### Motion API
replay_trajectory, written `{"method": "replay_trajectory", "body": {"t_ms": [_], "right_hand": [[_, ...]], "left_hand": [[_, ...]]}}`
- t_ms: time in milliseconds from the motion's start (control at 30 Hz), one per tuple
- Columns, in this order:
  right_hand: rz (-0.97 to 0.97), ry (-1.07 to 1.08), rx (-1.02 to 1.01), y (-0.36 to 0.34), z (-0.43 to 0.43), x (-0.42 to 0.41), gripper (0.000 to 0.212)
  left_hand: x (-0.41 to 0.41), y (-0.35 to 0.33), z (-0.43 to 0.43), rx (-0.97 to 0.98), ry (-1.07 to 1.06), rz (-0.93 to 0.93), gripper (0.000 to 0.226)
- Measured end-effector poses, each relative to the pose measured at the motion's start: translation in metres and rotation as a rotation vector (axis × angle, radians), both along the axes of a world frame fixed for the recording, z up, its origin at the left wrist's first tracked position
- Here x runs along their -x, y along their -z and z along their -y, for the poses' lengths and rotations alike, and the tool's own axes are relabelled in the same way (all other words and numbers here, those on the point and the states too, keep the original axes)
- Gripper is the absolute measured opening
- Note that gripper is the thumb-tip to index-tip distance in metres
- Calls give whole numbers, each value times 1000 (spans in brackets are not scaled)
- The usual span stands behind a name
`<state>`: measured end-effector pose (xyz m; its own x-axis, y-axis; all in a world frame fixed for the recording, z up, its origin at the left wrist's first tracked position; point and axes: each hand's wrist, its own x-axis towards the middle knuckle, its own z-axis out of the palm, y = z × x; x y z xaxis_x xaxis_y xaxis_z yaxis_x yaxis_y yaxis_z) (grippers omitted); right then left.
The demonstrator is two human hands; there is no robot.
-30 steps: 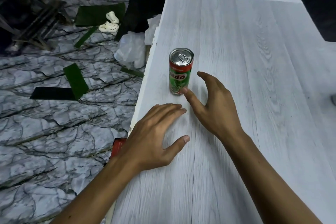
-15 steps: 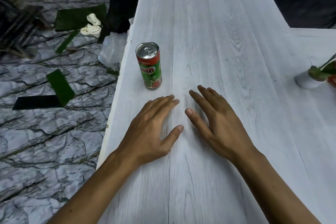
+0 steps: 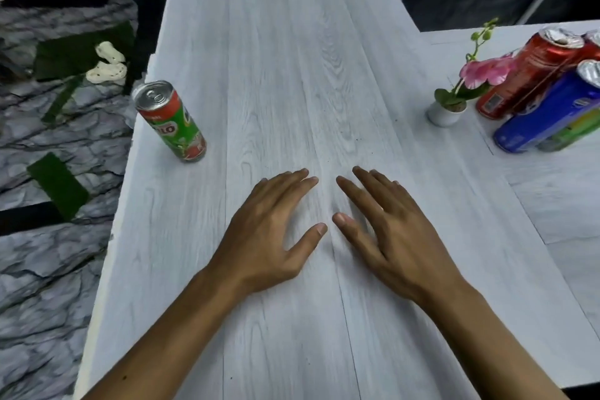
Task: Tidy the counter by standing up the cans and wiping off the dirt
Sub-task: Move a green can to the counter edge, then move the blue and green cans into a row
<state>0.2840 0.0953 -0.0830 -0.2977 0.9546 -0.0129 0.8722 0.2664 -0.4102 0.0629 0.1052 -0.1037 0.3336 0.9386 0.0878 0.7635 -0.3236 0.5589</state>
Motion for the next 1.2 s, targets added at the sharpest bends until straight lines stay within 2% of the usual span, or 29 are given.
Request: {"method": "replay_trajectory", "body": {"t_ms": [433,767,933,1067,1200], "right_hand": [[-43,187,-31,4,38,-123,63],[-56,351,-83,5,50,-212,72],[-110,471,-107,1,38,-251,79],[-211,573,-138,-3,18,-278,78],[-311,612,-192,-5,-11,-301,78]], "left_hand": [[-121,-7,0,-2,165,15,68],[-207,-9,-11,-28,233,14,69],[-252,-9,-26,-12,83,101,69],[-283,-12,-46,33,-49,273,67],[-308,-15,-68,58,-159,405,76]]}}
